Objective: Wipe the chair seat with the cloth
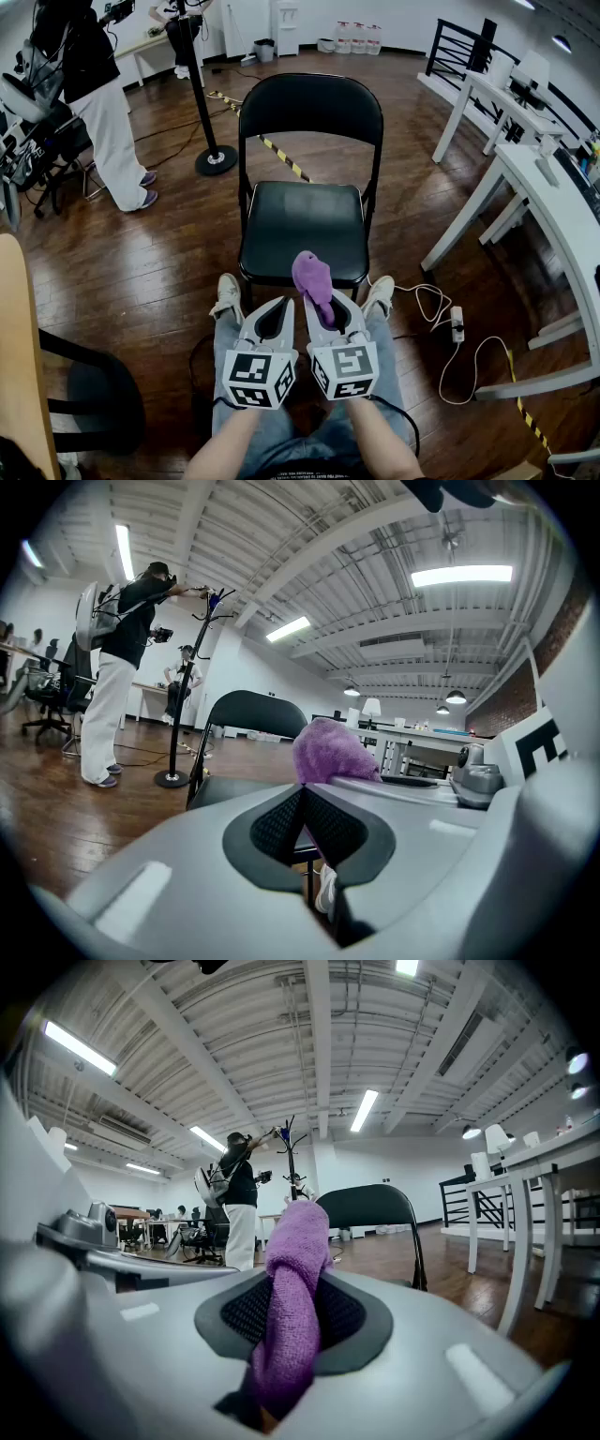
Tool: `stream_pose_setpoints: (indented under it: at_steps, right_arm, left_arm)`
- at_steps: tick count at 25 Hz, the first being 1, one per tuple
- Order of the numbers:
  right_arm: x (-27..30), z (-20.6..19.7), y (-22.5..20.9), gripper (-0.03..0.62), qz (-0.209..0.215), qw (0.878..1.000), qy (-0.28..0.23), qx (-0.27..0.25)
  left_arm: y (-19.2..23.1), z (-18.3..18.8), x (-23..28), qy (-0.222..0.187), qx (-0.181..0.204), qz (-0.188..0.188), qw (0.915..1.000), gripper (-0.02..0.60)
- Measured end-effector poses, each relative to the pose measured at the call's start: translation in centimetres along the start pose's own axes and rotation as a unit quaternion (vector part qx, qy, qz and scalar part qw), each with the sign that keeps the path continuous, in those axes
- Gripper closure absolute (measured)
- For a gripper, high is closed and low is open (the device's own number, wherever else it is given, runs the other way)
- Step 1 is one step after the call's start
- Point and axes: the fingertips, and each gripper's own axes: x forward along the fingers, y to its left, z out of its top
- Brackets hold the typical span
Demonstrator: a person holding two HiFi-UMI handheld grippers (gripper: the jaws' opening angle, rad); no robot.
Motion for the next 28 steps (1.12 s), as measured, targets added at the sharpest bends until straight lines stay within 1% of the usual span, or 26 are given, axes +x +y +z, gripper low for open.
stream_pose_setpoints:
  at_steps: [5, 9, 14, 17, 21, 28]
  right_arm:
    - [4.0, 0.4, -1.4, 0.507, -0.002, 1.0, 0.001, 0.002]
    - [6.2, 0.1, -1.6, 0.507, 0.008, 1.0, 0.01, 0.006]
    - [8.0, -0.1, -1.7, 0.507, 0.013, 1.0, 0.018, 0.007]
    - [8.8, -0.2, -1.6, 0.507, 0.021, 0.999, 0.025, 0.007]
    - [10.1, 0.4, -1.3, 0.507, 0.034, 0.999, 0.025, 0.0]
    - [12.0, 0.8, -3.0, 0.506, 0.045, 0.998, 0.031, -0.017]
  left_arm:
    - [1.7, 1.1, 3.0, -0.001, 0.0, -0.006, 1.0, 0.578]
    - [3.0, 1.6, 4.7, 0.002, -0.003, 0.0, 1.0, 0.578]
    - [4.5, 2.0, 5.5, 0.002, -0.006, 0.007, 1.0, 0.577]
    - [4.9, 1.8, 6.0, 0.005, -0.006, 0.014, 0.9999, 0.577]
    - [5.9, 2.5, 6.9, 0.002, -0.009, 0.023, 0.9997, 0.577]
    - [6.6, 3.3, 9.0, -0.004, -0.014, 0.037, 0.9992, 0.577]
